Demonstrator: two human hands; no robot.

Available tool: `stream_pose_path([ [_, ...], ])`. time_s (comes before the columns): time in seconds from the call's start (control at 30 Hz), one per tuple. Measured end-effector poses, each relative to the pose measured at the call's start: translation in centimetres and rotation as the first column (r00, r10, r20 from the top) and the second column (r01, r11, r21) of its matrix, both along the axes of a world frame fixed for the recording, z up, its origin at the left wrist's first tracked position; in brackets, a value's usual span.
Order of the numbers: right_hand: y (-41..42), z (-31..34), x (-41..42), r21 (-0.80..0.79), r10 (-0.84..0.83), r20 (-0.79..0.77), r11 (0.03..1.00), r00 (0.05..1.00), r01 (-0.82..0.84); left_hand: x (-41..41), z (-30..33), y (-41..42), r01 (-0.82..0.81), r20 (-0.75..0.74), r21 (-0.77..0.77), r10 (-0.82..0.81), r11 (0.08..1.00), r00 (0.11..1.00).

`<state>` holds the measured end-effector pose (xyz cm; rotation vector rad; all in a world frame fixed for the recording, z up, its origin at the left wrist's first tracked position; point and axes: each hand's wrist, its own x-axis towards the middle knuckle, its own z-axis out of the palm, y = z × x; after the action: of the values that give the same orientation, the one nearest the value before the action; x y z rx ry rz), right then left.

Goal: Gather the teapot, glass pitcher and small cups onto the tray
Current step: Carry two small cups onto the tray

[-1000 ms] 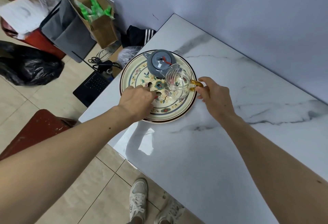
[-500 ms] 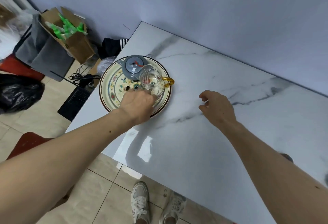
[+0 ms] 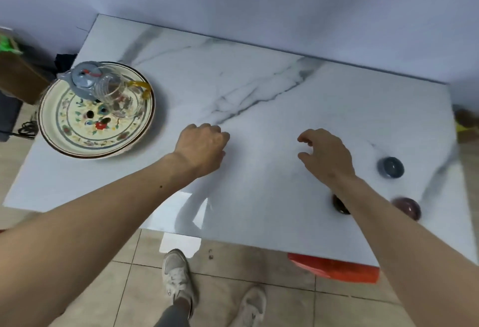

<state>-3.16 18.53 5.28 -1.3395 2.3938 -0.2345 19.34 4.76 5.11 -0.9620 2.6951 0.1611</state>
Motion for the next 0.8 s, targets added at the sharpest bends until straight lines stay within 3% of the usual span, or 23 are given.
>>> stream_pose_path([
  [0.37, 11.0, -1.5, -8.7, 0.041, -0.061, 0.006, 0.997, 0.998, 0.061, -10.2, -1.4, 9.6, 0.054, -0.027, 0.000, -0.054, 0.999, 0.998],
  [0.8, 16.0, -7.0, -10.7, 0.180, -0.118, 0.122, 0.979, 0.986, 0.095, -16.2, -6.4, 11.3, 0.175, -0.024, 0.031, -0.175, 0.984, 0.984],
])
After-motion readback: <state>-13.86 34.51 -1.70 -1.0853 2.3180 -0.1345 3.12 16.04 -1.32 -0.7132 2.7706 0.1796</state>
